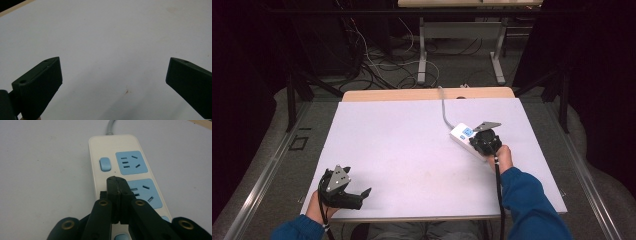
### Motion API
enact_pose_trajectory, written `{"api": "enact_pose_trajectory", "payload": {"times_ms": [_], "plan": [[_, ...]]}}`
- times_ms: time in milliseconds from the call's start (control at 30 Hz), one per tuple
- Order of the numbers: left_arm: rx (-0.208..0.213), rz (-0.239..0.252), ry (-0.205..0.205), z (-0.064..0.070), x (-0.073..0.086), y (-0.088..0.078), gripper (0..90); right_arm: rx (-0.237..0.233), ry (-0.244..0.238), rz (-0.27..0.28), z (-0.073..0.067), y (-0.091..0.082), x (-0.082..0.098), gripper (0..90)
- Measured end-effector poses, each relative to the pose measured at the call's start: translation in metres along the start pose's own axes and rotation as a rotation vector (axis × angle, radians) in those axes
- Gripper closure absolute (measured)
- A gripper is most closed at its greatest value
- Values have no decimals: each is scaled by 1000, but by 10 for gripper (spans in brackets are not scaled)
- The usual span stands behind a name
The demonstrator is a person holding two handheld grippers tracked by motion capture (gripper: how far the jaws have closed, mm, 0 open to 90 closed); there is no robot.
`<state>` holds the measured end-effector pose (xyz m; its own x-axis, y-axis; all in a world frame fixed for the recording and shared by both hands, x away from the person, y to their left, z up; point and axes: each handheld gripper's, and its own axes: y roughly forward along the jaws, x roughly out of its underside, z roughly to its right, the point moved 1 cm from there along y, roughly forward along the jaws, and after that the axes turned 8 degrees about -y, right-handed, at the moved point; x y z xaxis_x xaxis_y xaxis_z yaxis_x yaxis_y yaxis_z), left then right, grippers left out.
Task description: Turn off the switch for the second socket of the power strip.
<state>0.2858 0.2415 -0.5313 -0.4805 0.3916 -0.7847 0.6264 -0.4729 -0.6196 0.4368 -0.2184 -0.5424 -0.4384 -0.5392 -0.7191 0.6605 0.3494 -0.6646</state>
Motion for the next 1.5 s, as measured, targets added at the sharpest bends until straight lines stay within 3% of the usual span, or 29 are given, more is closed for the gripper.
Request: {"api": "enact_pose_trajectory", "payload": {"times_ms": [1167, 1500], "plan": [[-2, 3, 4, -1, 0, 0, 5, -4, 26, 7, 1, 0, 0, 900], [-1, 0, 1, 0, 0, 0, 5, 1, 13, 5, 1, 0, 0, 900]]}}
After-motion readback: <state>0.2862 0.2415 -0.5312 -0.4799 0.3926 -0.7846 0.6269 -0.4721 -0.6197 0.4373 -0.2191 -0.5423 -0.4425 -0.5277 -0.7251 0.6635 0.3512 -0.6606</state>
